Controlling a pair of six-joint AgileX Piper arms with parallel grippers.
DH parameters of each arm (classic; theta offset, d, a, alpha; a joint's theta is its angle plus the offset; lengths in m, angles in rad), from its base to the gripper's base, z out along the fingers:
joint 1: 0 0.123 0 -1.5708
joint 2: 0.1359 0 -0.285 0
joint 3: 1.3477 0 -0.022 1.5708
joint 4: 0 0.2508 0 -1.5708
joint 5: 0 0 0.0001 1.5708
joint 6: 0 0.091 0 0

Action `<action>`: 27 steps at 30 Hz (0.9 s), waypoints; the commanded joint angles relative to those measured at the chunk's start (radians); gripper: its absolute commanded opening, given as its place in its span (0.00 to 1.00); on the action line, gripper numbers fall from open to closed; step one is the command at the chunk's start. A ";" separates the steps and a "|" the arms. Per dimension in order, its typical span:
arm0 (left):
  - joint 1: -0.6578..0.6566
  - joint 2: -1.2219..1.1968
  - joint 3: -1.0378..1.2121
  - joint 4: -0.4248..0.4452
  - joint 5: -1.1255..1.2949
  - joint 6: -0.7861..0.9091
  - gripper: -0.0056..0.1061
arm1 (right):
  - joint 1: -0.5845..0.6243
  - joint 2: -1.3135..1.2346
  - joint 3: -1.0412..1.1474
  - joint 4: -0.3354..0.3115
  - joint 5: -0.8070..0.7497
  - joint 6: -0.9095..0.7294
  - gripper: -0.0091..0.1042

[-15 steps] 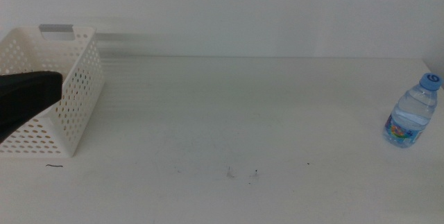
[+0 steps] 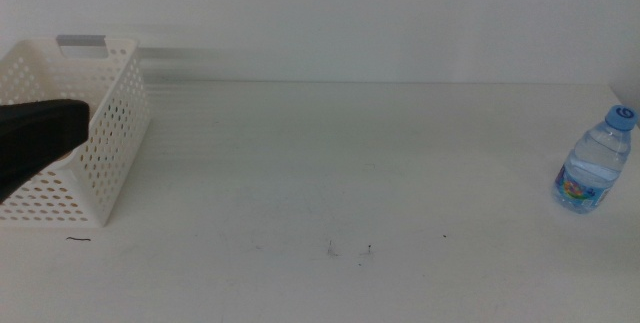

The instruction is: Use arms to grab the bottles and put them into the dustbin to the left of the table.

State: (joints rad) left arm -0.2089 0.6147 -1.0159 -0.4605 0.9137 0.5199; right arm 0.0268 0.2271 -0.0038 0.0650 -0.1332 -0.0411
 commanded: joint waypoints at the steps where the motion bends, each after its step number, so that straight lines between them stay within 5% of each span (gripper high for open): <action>1: 0.000 -0.003 0.003 -0.003 -0.012 -0.002 0.89 | -0.007 0.116 -0.001 -0.013 -0.058 -0.009 0.82; 10: 0.000 -0.003 0.003 -0.003 -0.012 -0.002 0.89 | -0.007 0.560 -0.009 -0.011 -0.266 -0.009 0.82; 27: 0.000 -0.003 0.003 -0.001 -0.012 -0.002 0.89 | -0.007 0.842 -0.009 -0.010 -0.661 -0.009 0.82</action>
State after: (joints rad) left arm -0.2089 0.6147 -1.0159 -0.4568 0.9137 0.5199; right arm 0.0268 1.0521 -0.0056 0.0613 -0.7516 -0.0411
